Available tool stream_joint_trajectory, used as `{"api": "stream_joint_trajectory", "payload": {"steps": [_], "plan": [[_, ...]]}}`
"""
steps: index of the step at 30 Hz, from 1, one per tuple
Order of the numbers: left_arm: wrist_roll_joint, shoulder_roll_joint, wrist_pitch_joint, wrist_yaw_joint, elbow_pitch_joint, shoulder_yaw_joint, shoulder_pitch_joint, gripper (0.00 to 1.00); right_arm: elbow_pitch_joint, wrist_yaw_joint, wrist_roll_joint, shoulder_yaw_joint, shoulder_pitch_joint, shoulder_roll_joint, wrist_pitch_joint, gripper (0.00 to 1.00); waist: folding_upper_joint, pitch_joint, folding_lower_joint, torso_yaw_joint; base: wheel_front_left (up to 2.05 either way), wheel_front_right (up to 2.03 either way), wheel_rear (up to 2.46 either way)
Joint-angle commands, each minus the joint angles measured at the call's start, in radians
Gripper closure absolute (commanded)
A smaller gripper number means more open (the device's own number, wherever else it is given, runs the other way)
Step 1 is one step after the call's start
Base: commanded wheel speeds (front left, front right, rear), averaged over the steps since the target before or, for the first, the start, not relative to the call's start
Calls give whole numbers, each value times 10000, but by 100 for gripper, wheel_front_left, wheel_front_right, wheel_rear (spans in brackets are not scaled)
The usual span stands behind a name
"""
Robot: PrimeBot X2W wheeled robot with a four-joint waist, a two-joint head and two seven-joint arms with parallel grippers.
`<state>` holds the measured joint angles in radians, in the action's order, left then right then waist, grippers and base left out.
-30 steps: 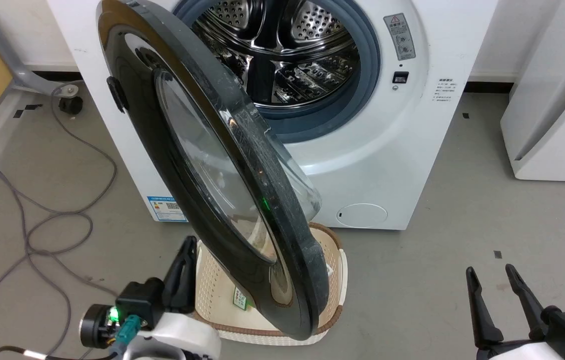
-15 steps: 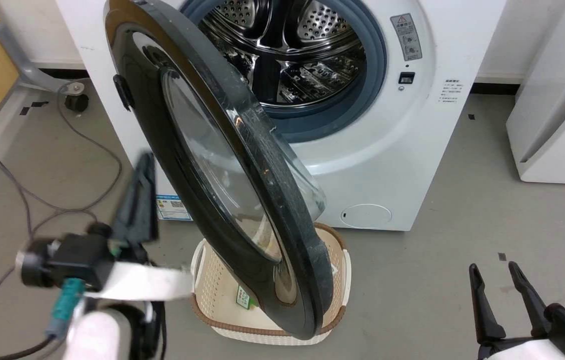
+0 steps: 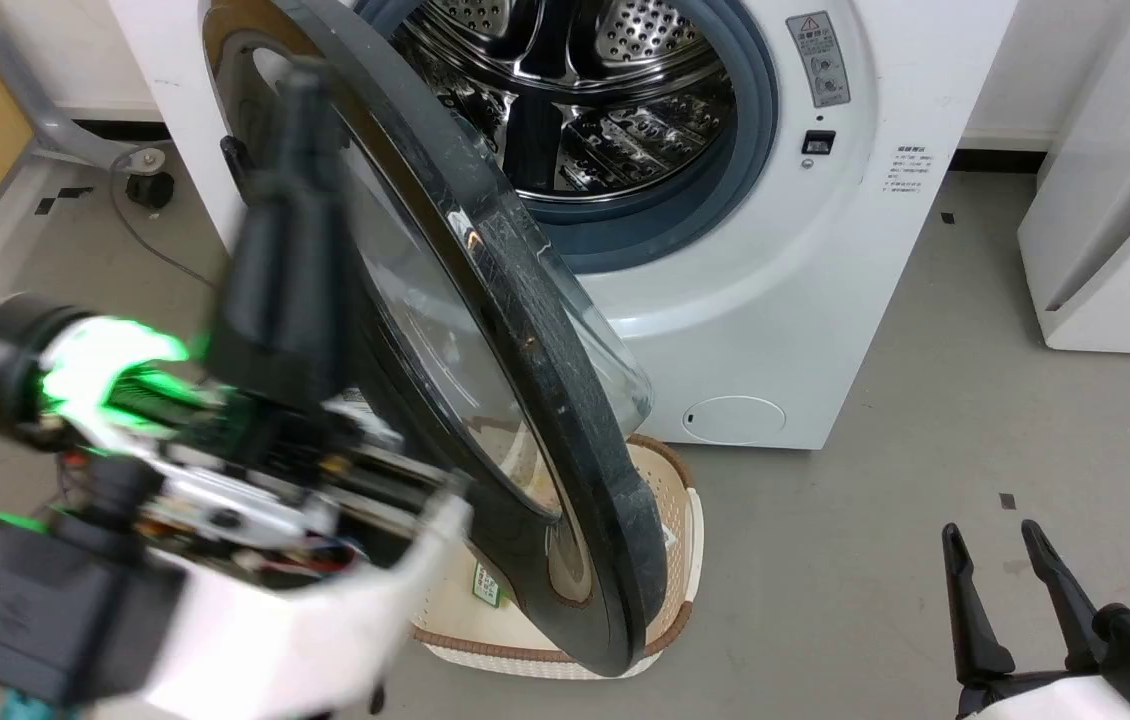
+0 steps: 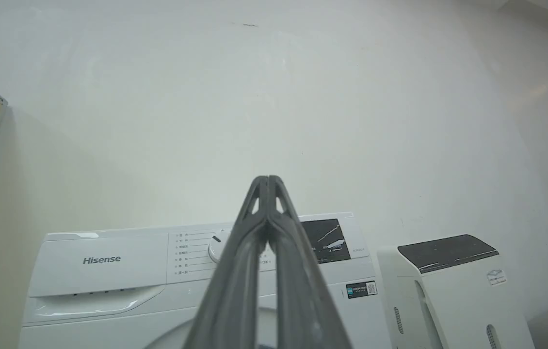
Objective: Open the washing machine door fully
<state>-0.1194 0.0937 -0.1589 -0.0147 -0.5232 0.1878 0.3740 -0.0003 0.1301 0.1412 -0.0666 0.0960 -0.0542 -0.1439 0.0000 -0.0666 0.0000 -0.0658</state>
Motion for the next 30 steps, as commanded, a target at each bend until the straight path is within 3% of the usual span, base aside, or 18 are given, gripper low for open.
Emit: {"api": "stream_joint_trajectory", "payload": {"steps": [1, 11, 19, 25, 30], "plan": [[-160, -90, 86, -190, -202, 446, 229, 100, -6, 6, 4, -2, -172, 39, -69, 0, 0, -31, 0, 17, 0, 0, 0], [-1621, -239, 1387, -898, -436, 3593, -329, 100, 79, 6, 1, -30, -155, 39, -82, 0, 0, -50, 0, -89, 0, 0, 0], [-2780, 265, 2791, -1074, 201, 5796, -1357, 100, 99, 6, -16, -42, -147, 39, -42, 0, 0, 20, 0, -188, 0, 0, 0], [-3191, 711, 3862, -903, 1033, 6519, -2199, 100, 108, 6, 20, -14, -141, 39, -21, 0, 0, 36, 0, -160, 0, 0, 0], [-2933, 702, 3802, -605, 2122, 6363, -2126, 100, 139, 6, 39, 13, -153, 39, -1, 0, 0, 50, 0, -137, 0, 0, 0]]}}
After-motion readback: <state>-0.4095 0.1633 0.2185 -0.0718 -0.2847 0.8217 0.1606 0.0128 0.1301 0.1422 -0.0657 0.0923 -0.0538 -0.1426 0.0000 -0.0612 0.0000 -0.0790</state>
